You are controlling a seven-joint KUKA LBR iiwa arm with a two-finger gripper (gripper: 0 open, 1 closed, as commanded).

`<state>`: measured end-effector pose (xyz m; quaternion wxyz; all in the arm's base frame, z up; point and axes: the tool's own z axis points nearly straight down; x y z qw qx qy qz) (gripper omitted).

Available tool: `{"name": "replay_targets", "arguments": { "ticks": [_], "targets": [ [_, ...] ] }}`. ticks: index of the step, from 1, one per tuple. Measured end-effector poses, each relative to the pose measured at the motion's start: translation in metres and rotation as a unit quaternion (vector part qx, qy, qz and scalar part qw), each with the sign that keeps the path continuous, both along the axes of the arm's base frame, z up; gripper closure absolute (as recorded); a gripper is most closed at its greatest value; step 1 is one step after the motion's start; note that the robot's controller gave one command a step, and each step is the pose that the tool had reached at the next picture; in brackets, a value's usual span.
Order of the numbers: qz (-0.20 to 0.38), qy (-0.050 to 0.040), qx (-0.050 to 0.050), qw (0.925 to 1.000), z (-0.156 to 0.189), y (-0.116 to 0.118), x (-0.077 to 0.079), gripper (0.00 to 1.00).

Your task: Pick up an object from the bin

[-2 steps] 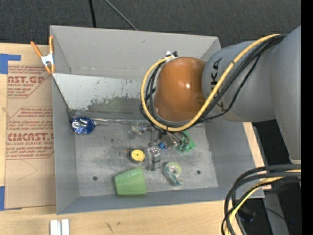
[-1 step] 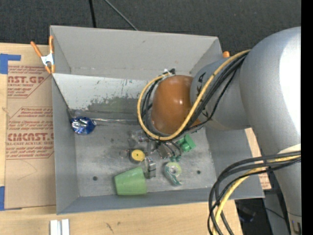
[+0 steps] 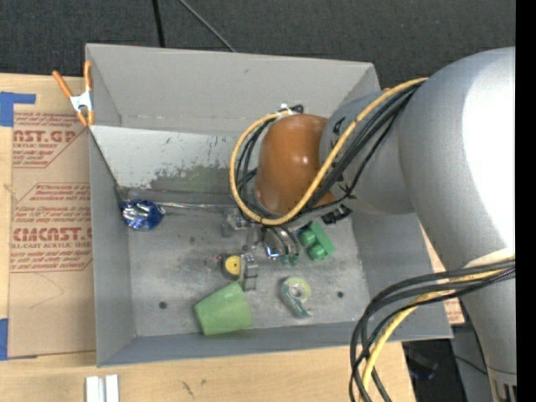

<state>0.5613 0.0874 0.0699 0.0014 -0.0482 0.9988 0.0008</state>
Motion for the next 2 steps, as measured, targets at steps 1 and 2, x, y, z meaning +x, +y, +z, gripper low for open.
{"name": "replay_targets", "arguments": {
  "ticks": [1,2],
  "targets": [
    [0.000,0.0000,0.000,1.0000,0.001,0.000,0.000,1.00],
    [-0.002,-0.0031,0.000,1.0000,0.127,0.000,0.003,1.00]
  ]
}}
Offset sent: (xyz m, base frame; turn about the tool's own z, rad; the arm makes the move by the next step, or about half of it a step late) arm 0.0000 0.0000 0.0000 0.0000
